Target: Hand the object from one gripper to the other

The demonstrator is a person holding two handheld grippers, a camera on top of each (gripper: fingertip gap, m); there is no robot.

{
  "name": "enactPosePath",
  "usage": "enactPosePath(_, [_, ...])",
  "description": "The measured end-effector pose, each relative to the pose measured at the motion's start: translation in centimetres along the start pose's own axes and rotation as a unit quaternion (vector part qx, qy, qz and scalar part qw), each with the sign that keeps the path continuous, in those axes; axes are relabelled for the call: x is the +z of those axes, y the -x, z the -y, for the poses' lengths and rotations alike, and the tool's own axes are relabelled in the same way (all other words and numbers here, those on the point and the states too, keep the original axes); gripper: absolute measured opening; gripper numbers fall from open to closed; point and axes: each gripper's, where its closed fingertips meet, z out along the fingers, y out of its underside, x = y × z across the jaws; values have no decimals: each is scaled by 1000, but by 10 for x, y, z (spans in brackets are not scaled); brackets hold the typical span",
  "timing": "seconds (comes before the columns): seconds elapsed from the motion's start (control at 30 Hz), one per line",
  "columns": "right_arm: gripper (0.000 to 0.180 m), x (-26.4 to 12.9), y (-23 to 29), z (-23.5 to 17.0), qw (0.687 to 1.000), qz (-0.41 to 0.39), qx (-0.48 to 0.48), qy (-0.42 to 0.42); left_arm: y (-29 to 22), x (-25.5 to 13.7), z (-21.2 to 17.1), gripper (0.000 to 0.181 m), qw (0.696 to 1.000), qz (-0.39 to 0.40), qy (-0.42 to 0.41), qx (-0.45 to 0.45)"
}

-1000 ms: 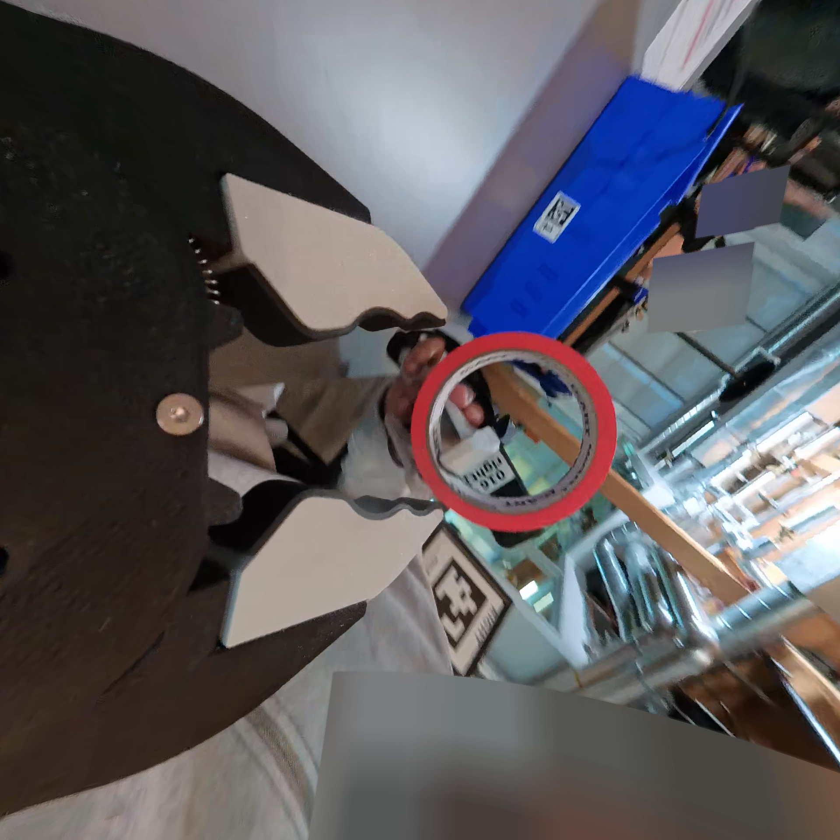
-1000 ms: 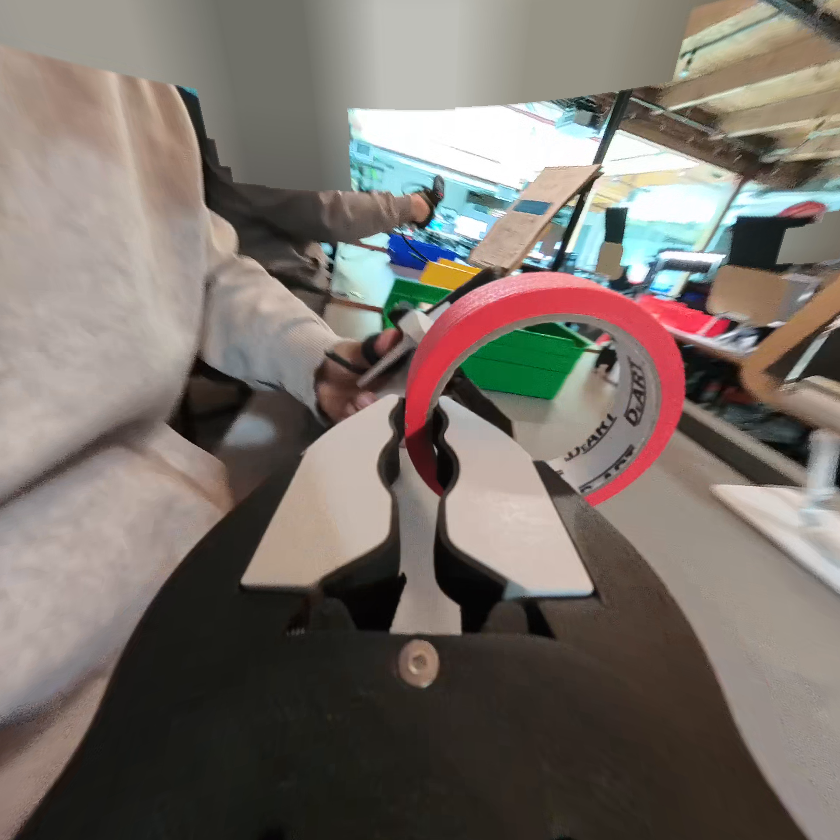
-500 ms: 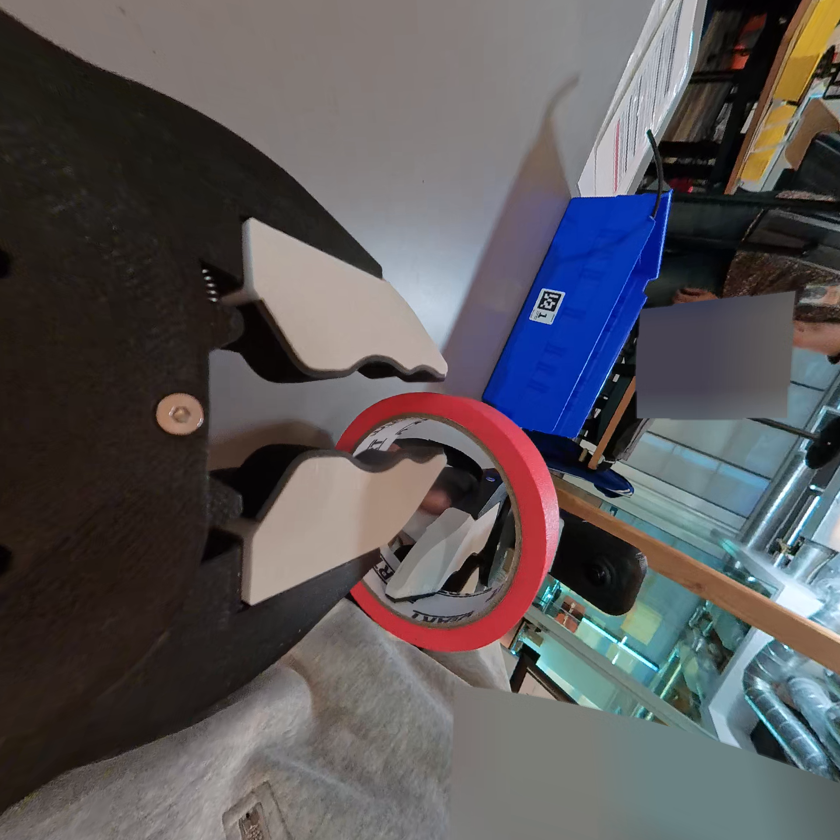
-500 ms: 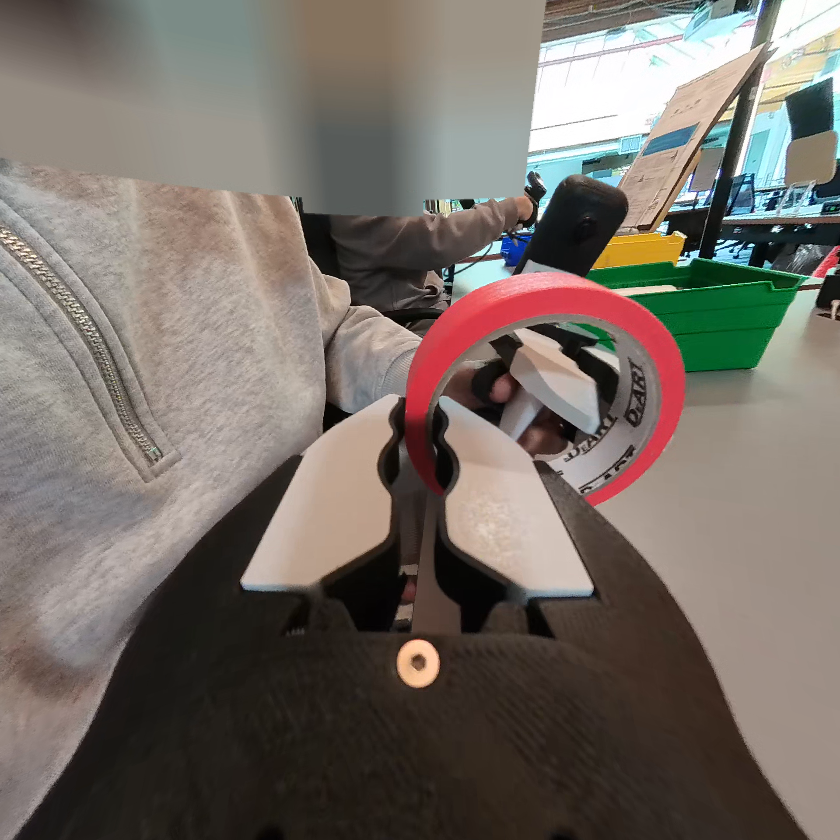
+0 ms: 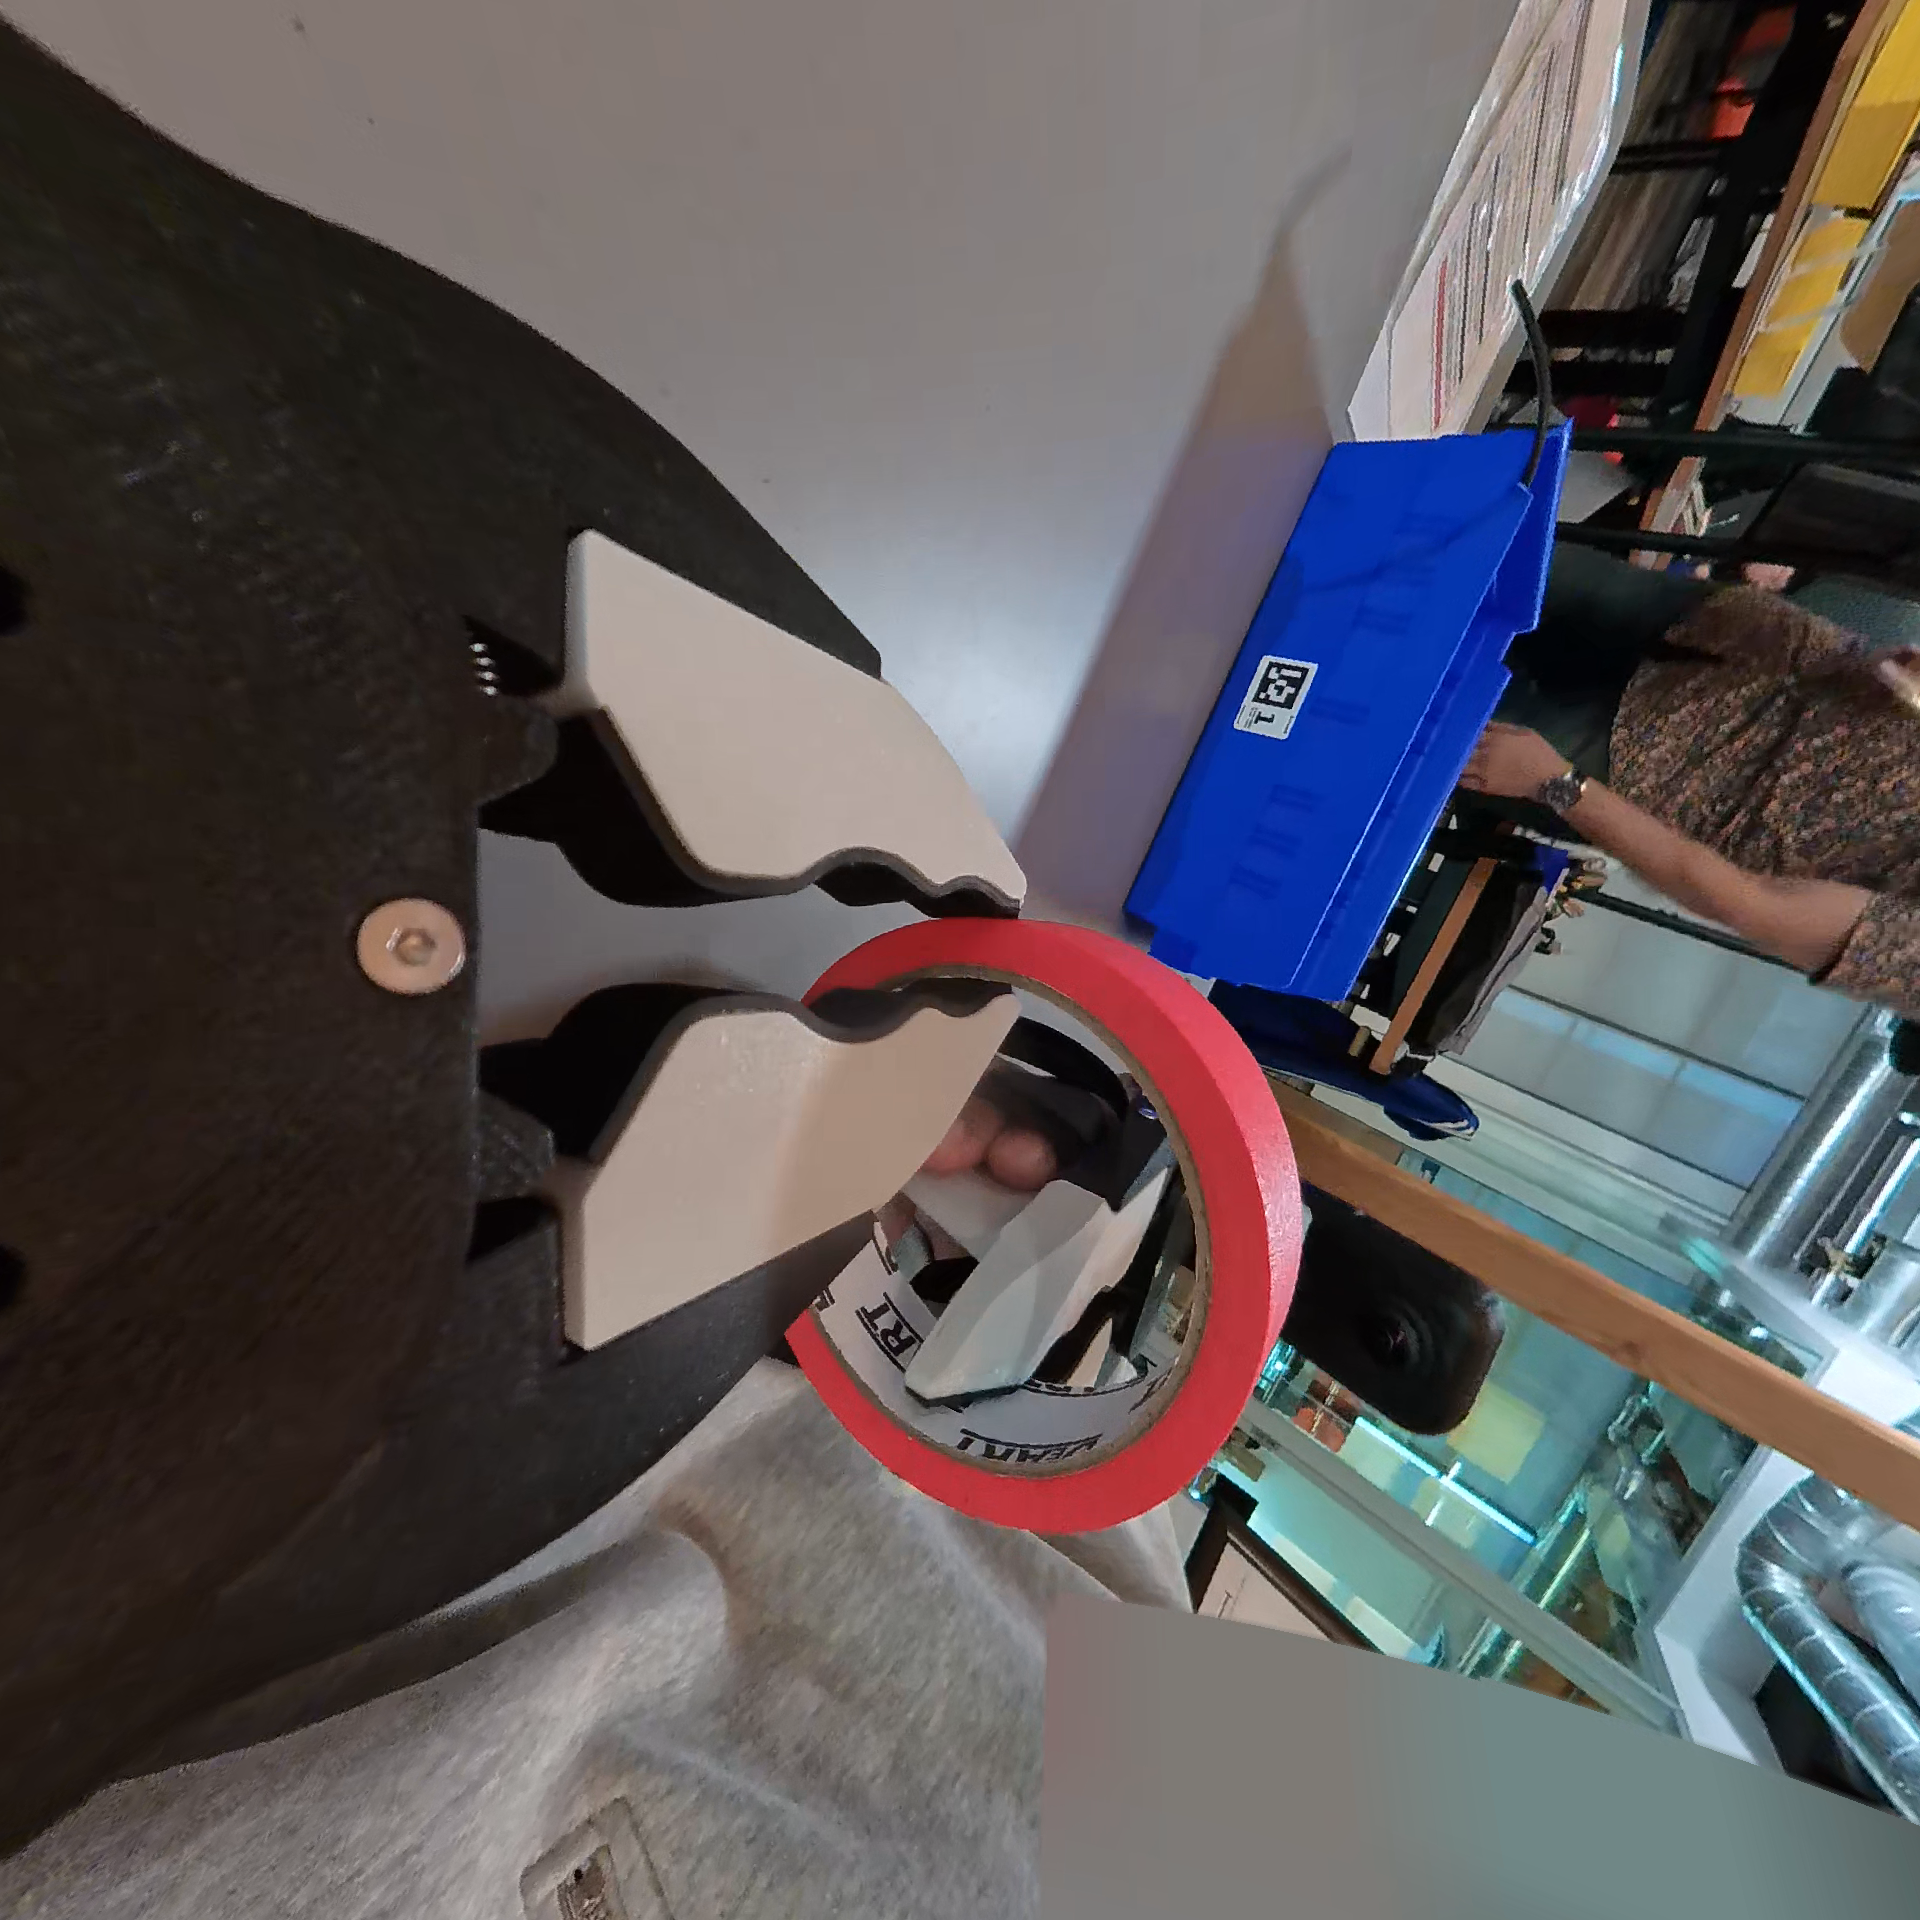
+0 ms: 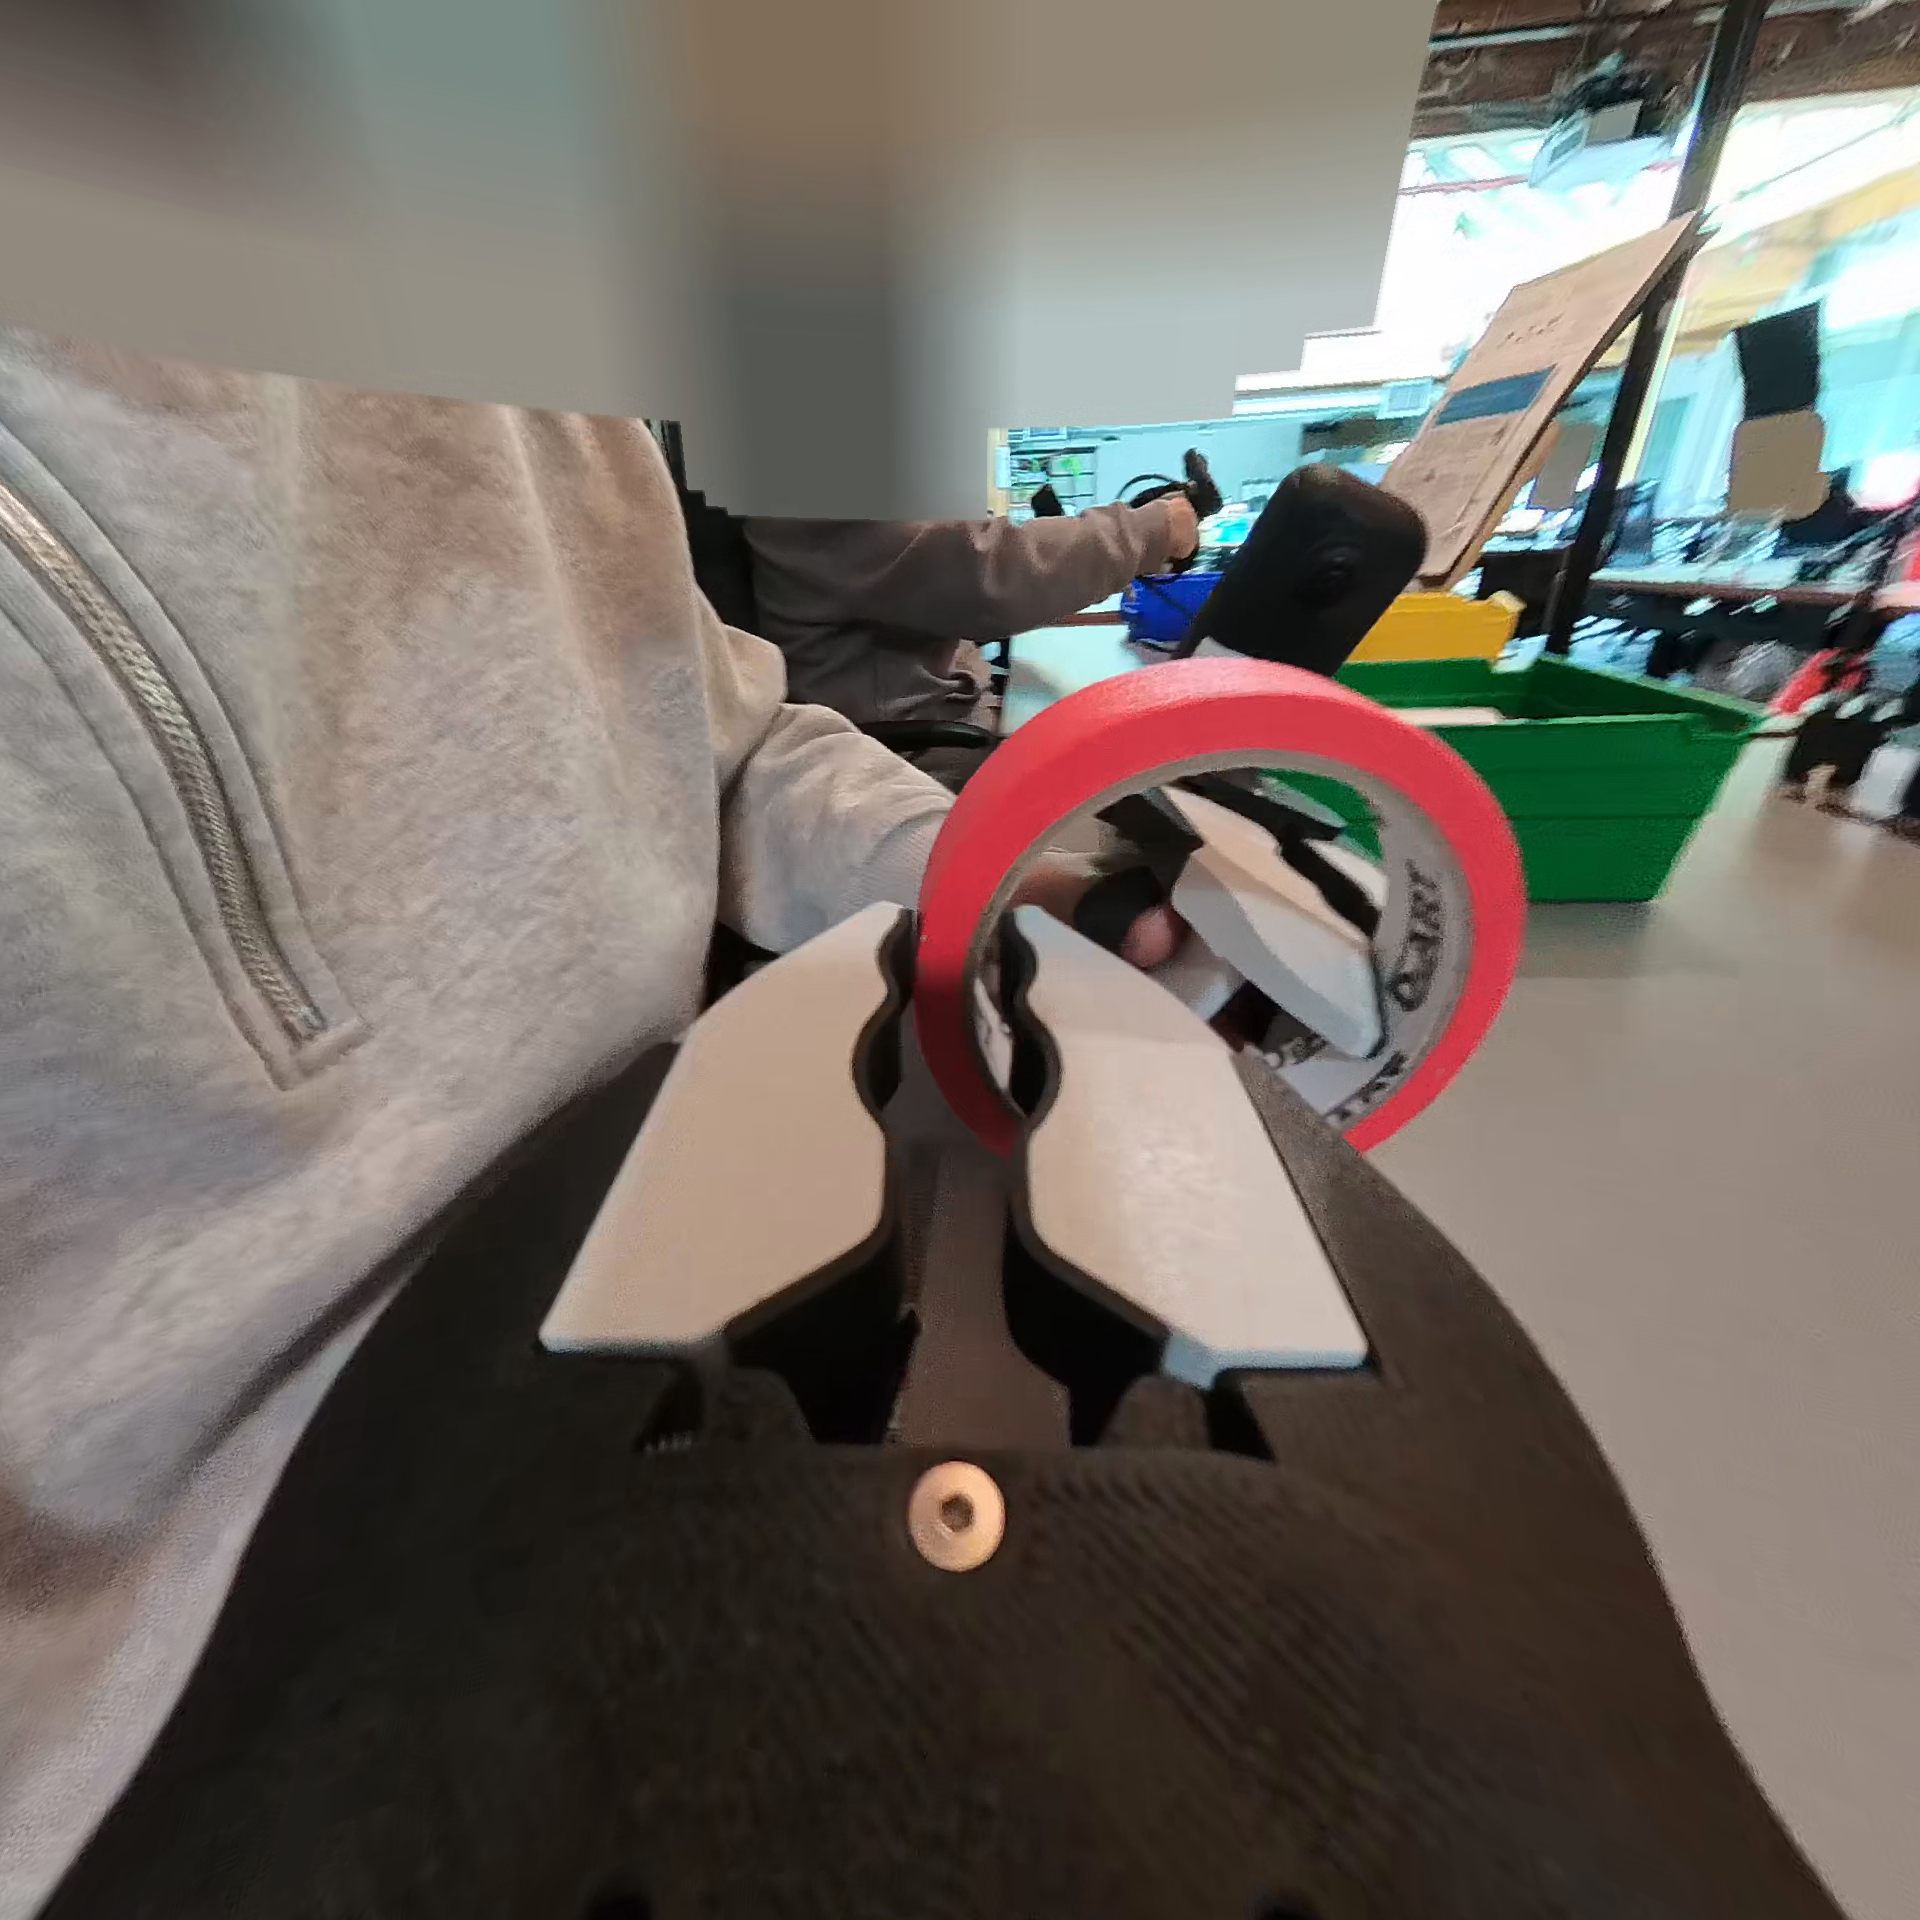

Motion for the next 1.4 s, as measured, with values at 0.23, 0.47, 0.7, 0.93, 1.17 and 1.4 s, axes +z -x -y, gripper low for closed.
enactPosePath(0.23, [87,-15,-31,-9,985,-104,-118,77,14,-4,-1,10,999,28,6,-15])
enactPosePath(0.47, [123,-22,-46,-29,938,-160,-243,190,41,-15,-7,11,978,149,91,116])
enactPosePath(0.7, [121,-21,-51,-51,860,-179,-363,310,45,-11,-27,10,942,206,188,187])
enactPosePath(0.93, [123,-23,-59,-63,829,-194,-384,358,35,-3,-36,11,932,209,222,197])
enactPosePath(1.17, [108,-22,-55,-75,825,-180,-378,380,30,1,-43,11,924,212,242,206])
enactPosePath(1.4, [107,-20,-53,-66,839,-186,-366,358,26,3,-36,11,938,202,211,188])
